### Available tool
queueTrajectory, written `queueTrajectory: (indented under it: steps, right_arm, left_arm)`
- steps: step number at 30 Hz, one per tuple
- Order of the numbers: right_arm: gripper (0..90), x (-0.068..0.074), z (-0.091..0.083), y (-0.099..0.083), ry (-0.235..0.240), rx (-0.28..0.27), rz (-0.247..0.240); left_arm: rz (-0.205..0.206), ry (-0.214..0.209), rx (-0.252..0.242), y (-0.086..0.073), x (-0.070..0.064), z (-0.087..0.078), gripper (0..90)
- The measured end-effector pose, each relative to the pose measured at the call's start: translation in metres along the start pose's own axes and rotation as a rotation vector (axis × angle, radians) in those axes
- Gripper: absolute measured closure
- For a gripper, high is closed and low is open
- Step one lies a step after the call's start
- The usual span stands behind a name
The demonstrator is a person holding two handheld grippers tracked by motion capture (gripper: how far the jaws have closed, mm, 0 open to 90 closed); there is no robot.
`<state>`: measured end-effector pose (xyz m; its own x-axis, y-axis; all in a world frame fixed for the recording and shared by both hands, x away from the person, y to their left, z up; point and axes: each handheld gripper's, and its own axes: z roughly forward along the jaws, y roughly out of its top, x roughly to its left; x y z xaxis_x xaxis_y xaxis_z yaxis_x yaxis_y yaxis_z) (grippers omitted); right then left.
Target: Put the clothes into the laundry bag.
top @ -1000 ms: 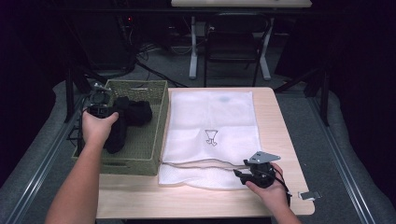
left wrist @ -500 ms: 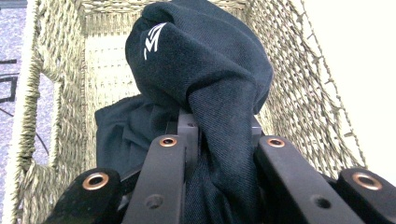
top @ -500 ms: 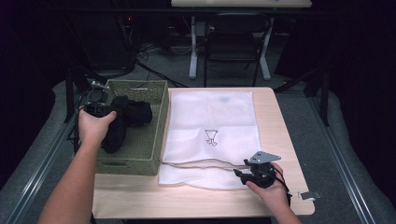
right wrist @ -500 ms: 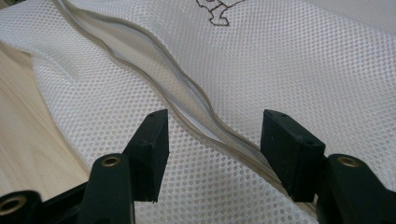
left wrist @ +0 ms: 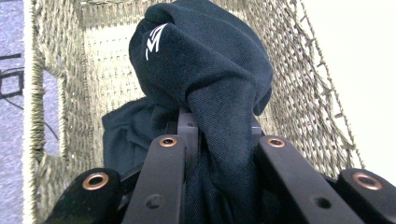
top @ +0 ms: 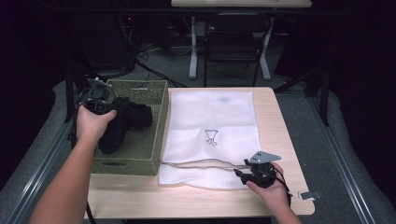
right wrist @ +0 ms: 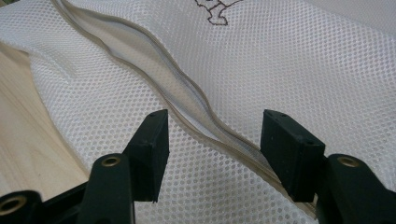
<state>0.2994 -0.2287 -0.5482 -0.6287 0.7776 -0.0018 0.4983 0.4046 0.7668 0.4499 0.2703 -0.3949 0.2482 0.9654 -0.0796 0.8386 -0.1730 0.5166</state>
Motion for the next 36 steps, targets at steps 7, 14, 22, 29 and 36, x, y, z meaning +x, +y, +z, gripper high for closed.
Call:
queueTrajectory:
  steps: [7,14,22,29,36]
  right_arm:
    - [42.3,0.000,0.000,0.000,0.000,0.001,-0.004]
    - [42.3,0.000,-0.001,0.000,0.001,0.000,-0.004]
    - [42.3,0.000,0.000,0.000,0.003,0.002,-0.003]
    - [42.3,0.000,-0.001,0.000,0.001,0.002,-0.003]
    - [42.3,0.000,-0.001,0.000,0.004,0.000,0.001]
  left_arm:
    - [0.007,0.001,0.028,0.007,-0.001,-0.008,78.6]
    - [0.015,0.005,0.074,0.011,-0.001,-0.010,78.6]
    - [0.033,0.015,0.122,0.015,-0.002,-0.014,78.6]
    - [0.054,0.022,0.170,0.020,-0.005,-0.018,78.6]
    - [0.070,0.021,0.215,0.024,-0.007,-0.024,78.7]
